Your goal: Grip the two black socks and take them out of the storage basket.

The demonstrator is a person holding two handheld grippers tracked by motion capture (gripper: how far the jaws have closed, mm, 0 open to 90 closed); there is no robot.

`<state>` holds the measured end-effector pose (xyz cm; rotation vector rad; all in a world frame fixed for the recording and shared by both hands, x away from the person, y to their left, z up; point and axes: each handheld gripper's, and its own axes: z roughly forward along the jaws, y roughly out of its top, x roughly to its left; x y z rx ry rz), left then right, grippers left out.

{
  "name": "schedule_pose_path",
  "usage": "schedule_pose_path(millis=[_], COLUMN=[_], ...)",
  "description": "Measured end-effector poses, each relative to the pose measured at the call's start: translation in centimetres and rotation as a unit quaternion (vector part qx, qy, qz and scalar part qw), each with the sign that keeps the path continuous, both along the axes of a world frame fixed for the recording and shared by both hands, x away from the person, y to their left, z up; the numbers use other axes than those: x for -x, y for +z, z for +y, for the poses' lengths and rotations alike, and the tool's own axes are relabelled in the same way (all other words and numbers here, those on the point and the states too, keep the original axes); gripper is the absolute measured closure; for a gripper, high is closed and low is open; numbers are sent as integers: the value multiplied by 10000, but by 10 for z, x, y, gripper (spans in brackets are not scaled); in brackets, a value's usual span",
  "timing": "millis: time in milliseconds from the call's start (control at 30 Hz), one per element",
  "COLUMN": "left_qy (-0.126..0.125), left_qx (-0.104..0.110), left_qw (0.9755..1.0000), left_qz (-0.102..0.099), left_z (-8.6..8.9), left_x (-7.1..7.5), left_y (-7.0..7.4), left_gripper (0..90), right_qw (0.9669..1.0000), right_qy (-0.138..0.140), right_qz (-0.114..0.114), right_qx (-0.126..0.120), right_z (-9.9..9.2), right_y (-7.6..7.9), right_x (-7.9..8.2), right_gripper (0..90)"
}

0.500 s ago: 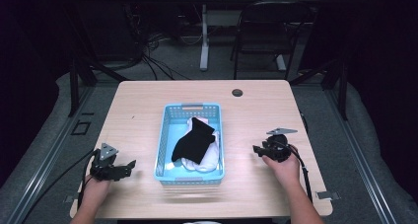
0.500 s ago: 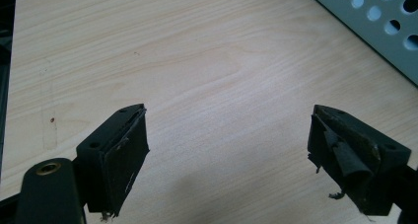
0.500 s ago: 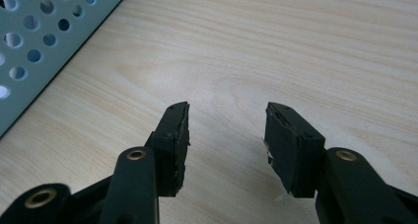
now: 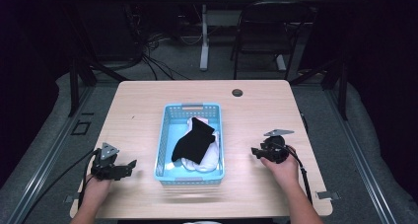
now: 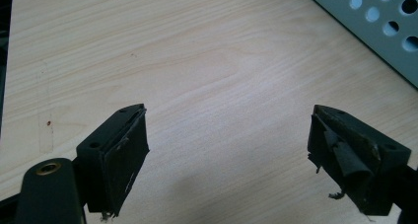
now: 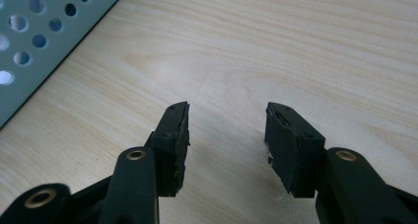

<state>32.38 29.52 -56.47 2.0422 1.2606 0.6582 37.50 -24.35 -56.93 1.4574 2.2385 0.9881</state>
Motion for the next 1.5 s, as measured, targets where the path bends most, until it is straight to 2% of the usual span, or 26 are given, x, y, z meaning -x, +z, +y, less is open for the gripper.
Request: schedule_pose_path(millis=[100,167,267,333,400,500,600,733,1000,1167,1267,1367,1400,1467,1500], left_qy=[8,20,0,16,26,18,14,-5,7,1,-15,-9,-8,-18,-19], left_qx=[-4,-30,-66,-37,-33,-65,-52,-59,-63,-60,-68,-57,-59,-65,-64], left_qw=[10000,10000,10000,10000,10000,10000,10000,10000,10000,10000,10000,10000,10000,10000,10000], left_qz=[-4,20,34,22,27,26,10,8,10,5,6,5,10,16,6], left_z=[1,1,0,0,1,1,0,0,-1,-1,-1,-1,-1,-1,-1], left_x=[0,1,1,1,1,1,1,2,2,2,1,1,1,1,1], left_y=[0,0,-1,0,0,0,-1,0,0,0,0,0,0,0,0], left_gripper=[155,155,155,155,155,155,155,155,155,155,155,155,155,155,155], right_qw=[10000,10000,9999,9995,9991,9973,9969,9956,9921,9913,9915,9905,9890,9887,9872], right_qy=[-10,56,141,256,357,584,653,827,1109,1176,1203,1287,1392,1423,1514], right_qz=[-37,-52,-27,74,-4,-21,-31,-1,-33,-118,-212,-201,-226,-195,-192], right_qx=[-51,47,54,155,218,452,429,436,594,582,449,438,449,440,469], right_z=[1,2,5,8,14,22,26,34,51,61,74,82,94,98,107], right_y=[0,2,7,15,24,40,50,75,106,115,120,122,123,123,122], right_x=[0,0,-1,-2,-2,-3,-4,-11,-19,-26,-33,-38,-43,-44,-47], right_gripper=[513,512,504,505,505,499,498,499,508,542,563,573,585,589,593])
